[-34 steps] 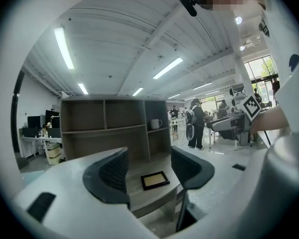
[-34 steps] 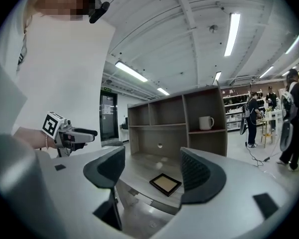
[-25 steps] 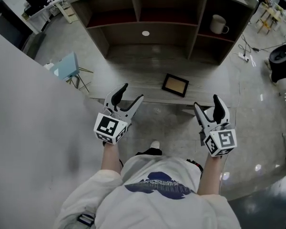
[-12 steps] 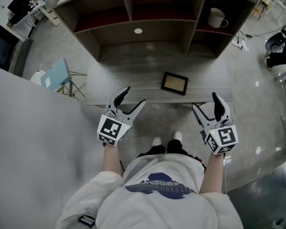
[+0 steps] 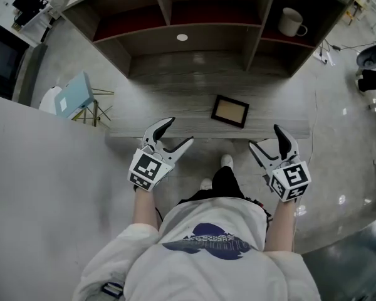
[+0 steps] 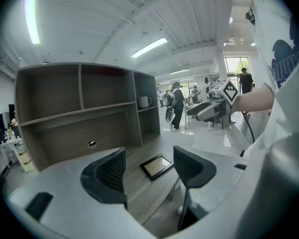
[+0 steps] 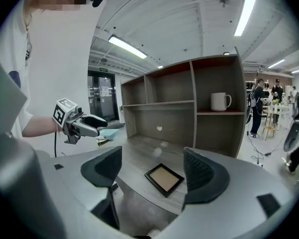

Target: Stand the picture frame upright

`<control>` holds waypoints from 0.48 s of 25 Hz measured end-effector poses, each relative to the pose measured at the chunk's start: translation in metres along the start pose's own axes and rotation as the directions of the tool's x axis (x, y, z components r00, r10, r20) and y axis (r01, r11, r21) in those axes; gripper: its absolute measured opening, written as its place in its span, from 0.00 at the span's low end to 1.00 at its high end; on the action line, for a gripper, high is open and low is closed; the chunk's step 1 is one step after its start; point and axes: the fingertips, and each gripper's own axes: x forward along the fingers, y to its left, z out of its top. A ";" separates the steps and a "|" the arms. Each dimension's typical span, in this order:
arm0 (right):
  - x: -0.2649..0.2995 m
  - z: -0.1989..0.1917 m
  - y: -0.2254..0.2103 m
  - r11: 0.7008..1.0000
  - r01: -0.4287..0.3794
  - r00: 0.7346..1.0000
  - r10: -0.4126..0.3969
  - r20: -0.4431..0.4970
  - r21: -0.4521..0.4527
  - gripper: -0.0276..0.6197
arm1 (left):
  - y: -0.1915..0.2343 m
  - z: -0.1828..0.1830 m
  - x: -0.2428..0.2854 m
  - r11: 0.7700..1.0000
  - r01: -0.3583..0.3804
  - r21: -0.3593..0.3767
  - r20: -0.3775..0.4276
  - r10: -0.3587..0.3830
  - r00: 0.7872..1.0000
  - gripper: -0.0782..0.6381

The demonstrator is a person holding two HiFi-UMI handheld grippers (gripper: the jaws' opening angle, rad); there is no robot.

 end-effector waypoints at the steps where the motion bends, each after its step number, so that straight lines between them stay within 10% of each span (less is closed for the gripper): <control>1: 0.005 0.000 -0.006 1.000 -0.013 1.000 0.013 -0.003 0.003 0.59 | 0.002 0.004 0.007 1.000 -0.001 0.002 -0.001 0.001 1.000 0.51; 12: 0.041 0.034 -0.081 0.996 -0.073 0.997 0.074 0.018 -0.045 0.60 | 0.028 0.059 0.092 0.999 -0.008 0.050 0.035 0.007 0.999 0.51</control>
